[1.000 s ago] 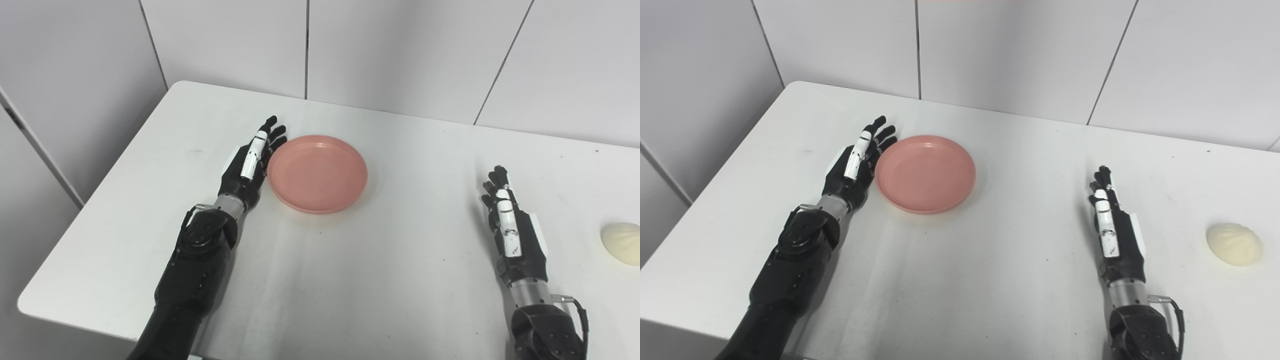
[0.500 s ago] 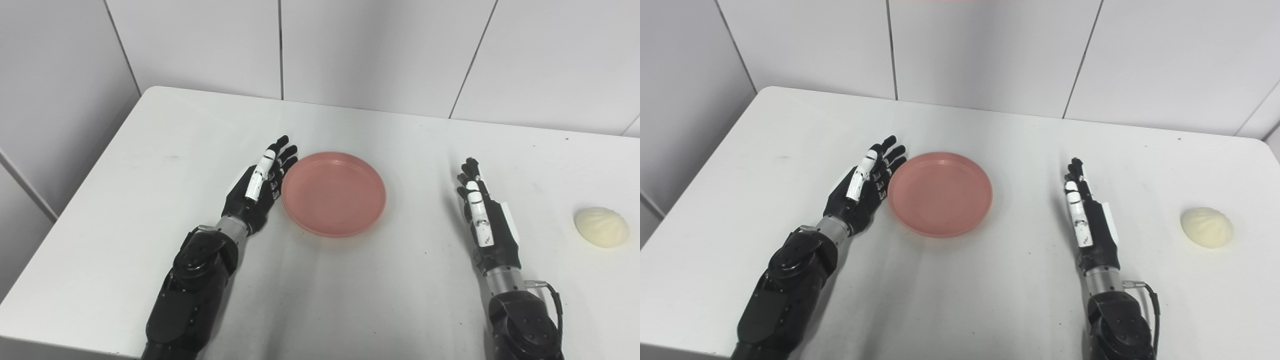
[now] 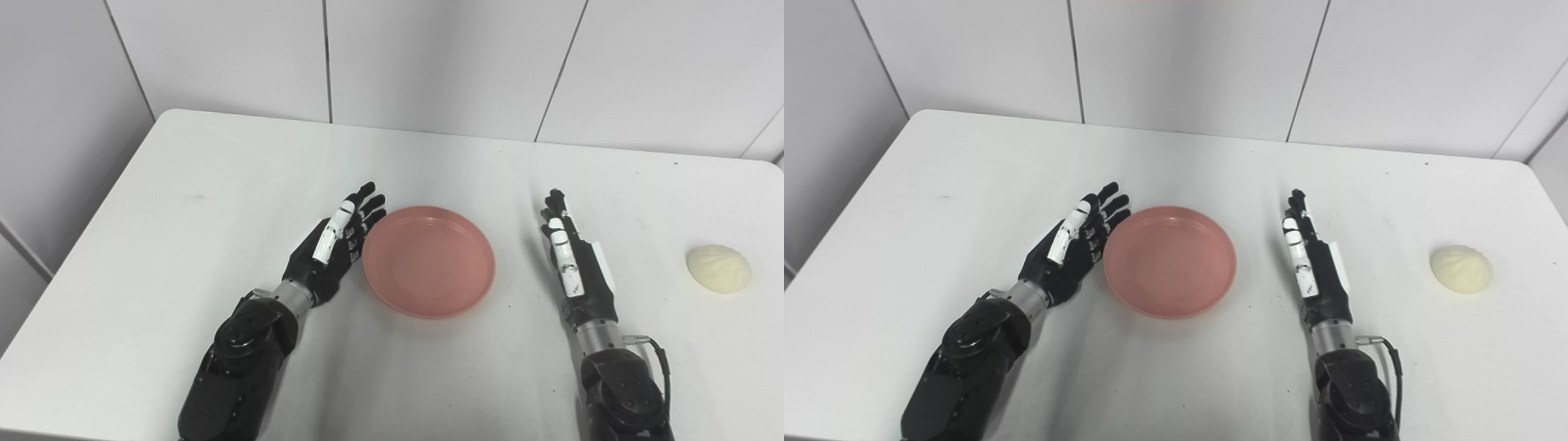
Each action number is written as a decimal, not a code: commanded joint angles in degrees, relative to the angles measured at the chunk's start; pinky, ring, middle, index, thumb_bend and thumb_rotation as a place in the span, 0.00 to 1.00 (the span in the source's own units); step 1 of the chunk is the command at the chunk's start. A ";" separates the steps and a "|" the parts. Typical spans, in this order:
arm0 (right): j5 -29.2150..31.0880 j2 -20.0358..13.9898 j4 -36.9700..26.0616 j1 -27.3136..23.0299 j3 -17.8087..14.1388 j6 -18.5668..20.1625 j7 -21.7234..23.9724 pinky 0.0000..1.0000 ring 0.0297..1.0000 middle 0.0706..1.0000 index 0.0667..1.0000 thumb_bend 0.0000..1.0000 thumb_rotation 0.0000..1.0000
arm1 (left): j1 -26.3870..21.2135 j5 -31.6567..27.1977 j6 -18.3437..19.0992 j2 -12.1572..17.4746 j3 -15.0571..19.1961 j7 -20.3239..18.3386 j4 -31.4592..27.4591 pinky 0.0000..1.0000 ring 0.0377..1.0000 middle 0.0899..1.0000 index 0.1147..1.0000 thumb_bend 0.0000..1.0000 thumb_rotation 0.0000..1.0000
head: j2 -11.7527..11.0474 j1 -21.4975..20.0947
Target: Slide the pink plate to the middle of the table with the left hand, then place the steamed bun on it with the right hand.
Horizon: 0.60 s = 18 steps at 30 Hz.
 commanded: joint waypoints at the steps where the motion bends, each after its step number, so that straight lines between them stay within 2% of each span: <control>1: 0.41 2.68 3.18 3.69 1.28 0.38 -0.72 1.00 1.00 1.00 1.00 0.19 1.00 | 0.77 -1.15 1.63 -1.74 -1.02 -1.77 -0.62 1.00 0.98 0.98 0.98 0.36 1.00 | -0.07 0.03; 7: 0.59 2.63 3.52 3.58 1.46 0.19 -0.72 1.00 1.00 1.00 1.00 0.23 1.00 | 1.42 -3.54 2.76 -2.98 -0.14 -2.27 -0.16 1.00 0.99 0.99 1.00 0.38 1.00 | 0.23 -0.87; 12: 0.61 2.77 3.70 3.48 1.41 0.36 -0.96 1.00 1.00 1.00 1.00 0.23 1.00 | 1.61 -3.31 2.93 -3.31 0.08 -2.53 0.05 1.00 0.99 0.99 1.00 0.37 1.00 | 0.35 -1.24; 18: 0.81 2.75 4.02 3.29 1.24 0.27 -1.00 1.00 1.00 1.00 1.00 0.23 1.00 | 2.22 2.11 -1.18 -3.63 -1.28 -0.92 -0.11 1.00 0.98 0.98 1.00 0.38 1.00 | 0.25 -2.11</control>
